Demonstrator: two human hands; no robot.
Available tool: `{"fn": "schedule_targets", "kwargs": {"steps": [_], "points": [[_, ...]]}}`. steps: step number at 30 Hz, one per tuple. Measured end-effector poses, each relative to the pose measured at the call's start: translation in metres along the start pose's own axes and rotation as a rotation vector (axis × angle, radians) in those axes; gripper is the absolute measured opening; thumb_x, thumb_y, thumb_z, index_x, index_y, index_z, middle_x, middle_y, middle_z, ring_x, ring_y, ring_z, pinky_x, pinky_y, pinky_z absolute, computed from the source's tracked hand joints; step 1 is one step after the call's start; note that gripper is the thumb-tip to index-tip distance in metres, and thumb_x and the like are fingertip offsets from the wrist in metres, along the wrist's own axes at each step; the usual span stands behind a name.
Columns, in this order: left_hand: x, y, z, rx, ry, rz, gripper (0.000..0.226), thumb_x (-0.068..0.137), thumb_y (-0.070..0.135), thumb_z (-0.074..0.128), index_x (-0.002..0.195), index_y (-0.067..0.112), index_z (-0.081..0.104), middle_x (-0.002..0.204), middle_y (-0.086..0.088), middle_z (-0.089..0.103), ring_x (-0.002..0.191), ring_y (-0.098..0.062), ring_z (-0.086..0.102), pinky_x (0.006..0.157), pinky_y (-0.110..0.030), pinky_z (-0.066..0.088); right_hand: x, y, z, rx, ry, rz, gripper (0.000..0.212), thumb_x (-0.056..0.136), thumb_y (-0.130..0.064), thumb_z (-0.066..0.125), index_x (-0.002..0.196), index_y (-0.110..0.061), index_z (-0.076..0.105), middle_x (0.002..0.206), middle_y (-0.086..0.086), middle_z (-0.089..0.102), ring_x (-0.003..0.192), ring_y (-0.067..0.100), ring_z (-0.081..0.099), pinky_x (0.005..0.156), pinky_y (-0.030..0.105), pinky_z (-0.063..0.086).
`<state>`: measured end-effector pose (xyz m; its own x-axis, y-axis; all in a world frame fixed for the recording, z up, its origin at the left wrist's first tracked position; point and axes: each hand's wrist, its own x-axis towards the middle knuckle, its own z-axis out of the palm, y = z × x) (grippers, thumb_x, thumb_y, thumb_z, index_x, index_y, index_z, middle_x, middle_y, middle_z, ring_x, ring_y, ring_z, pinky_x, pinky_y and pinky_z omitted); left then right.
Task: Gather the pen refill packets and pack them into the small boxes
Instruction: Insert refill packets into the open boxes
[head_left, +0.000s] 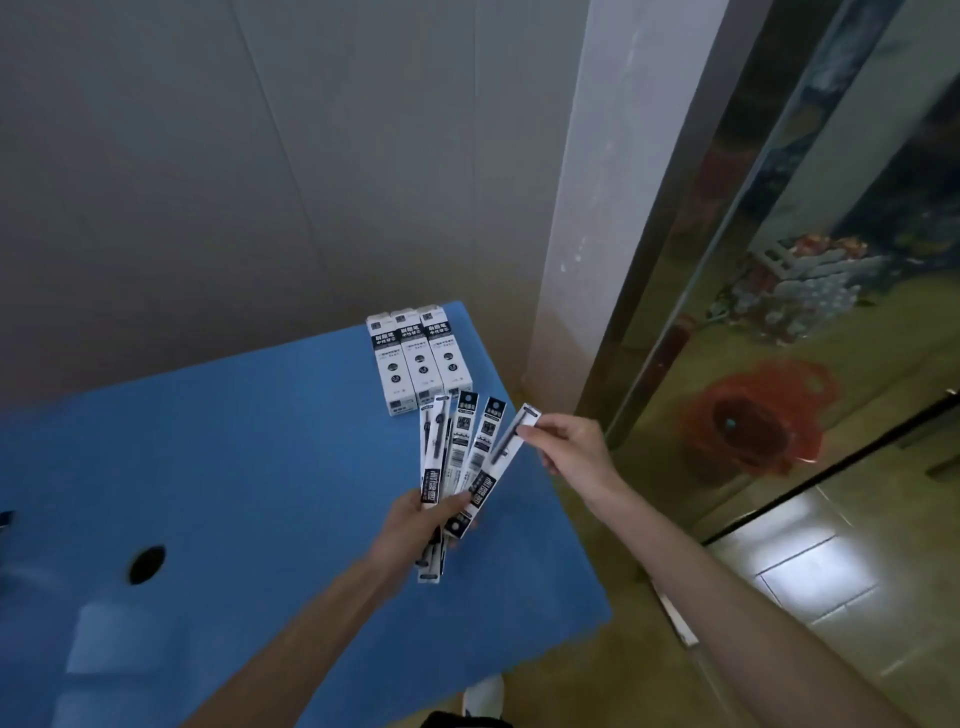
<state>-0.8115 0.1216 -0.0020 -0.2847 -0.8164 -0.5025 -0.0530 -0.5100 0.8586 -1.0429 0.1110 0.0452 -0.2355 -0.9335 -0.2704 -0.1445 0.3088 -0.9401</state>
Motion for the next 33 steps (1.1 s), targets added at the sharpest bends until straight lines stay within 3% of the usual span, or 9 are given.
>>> {"fn": "schedule_targets", "kwargs": {"steps": [4,7,13,17,20,23,25,28,33], "points": [[0.016,0.005,0.027,-0.086,0.139,0.003,0.035,0.093,0.033,0.074,0.108,0.002,0.070,0.095,-0.018,0.077,0.064,-0.020,0.057,0.057,-0.028,0.047,0.025,0.002,-0.017,0.191,-0.054,0.046,0.010,0.094,-0.012,0.072,0.094,-0.003,0.076,0.073,0.005,0.074,0.061,0.013,0.062,0.057,0.023,0.047],[0.025,0.011,0.046,-0.161,0.313,0.013,0.027,0.095,0.033,0.071,0.097,0.006,0.070,0.087,-0.014,0.076,0.057,-0.017,0.055,0.050,-0.023,0.045,0.044,0.005,-0.027,0.286,-0.102,0.059,0.011,0.095,-0.012,0.071,0.098,-0.003,0.076,0.087,0.009,0.079,0.071,0.014,0.069,0.067,0.026,0.053],[0.043,0.004,0.077,-0.468,0.667,-0.060,0.025,0.096,0.028,0.072,0.100,0.003,0.075,0.097,-0.011,0.079,0.079,-0.021,0.067,0.067,-0.033,0.051,0.077,0.008,-0.056,0.374,-0.243,-0.053,0.014,0.091,-0.010,0.075,0.105,-0.007,0.077,0.095,0.007,0.080,0.085,0.016,0.075,0.073,0.024,0.059],[0.043,-0.002,0.106,-0.459,0.668,-0.162,0.024,0.098,0.026,0.068,0.096,0.003,0.076,0.089,-0.011,0.078,0.064,-0.014,0.063,0.051,-0.022,0.049,0.091,0.030,-0.059,0.056,-0.368,-0.291,0.022,0.086,-0.006,0.079,0.100,-0.023,0.081,0.094,-0.009,0.080,0.087,0.013,0.075,0.074,0.024,0.059],[0.041,-0.006,0.126,-0.449,0.677,-0.174,0.027,0.098,0.028,0.069,0.100,0.003,0.075,0.095,-0.013,0.079,0.069,-0.017,0.063,0.059,-0.026,0.048,0.097,0.053,-0.053,-0.233,-0.436,-0.482,0.032,0.086,-0.005,0.078,0.103,-0.032,0.080,0.102,-0.021,0.076,0.092,0.004,0.070,0.082,0.028,0.059],[0.039,-0.005,0.137,-0.483,0.663,-0.156,0.031,0.097,0.029,0.070,0.101,-0.001,0.073,0.084,-0.011,0.075,0.061,-0.016,0.062,0.058,-0.027,0.051,0.093,0.067,-0.050,-0.439,-0.560,-0.640,0.027,0.087,-0.011,0.079,0.110,-0.025,0.079,0.109,-0.015,0.075,0.100,-0.006,0.060,0.097,0.023,0.052],[0.037,-0.006,0.140,-0.472,0.651,-0.173,0.033,0.093,0.033,0.074,0.100,0.001,0.070,0.076,-0.008,0.070,0.058,-0.017,0.061,0.059,-0.029,0.050,0.089,0.073,-0.047,-0.482,-0.593,-0.710,0.026,0.087,-0.017,0.080,0.112,-0.024,0.078,0.108,-0.014,0.074,0.103,0.000,0.059,0.096,0.026,0.051],[0.035,-0.006,0.138,-0.463,0.618,-0.182,0.037,0.089,0.035,0.077,0.101,0.002,0.067,0.079,-0.011,0.069,0.059,-0.019,0.060,0.058,-0.030,0.049,0.087,0.073,-0.041,-0.476,-0.550,-0.747,0.027,0.087,-0.019,0.080,0.113,-0.025,0.078,0.106,-0.018,0.072,0.104,0.001,0.056,0.095,0.021,0.048],[0.031,0.002,0.137,-0.456,0.513,-0.145,0.022,0.096,0.024,0.072,0.099,0.004,0.064,0.084,-0.015,0.070,0.056,-0.016,0.059,0.052,-0.025,0.048,0.086,0.068,-0.034,-0.491,-0.572,-0.771,0.030,0.090,-0.014,0.076,0.118,-0.025,0.076,0.109,-0.022,0.068,0.109,-0.001,0.052,0.098,0.020,0.045]]}}
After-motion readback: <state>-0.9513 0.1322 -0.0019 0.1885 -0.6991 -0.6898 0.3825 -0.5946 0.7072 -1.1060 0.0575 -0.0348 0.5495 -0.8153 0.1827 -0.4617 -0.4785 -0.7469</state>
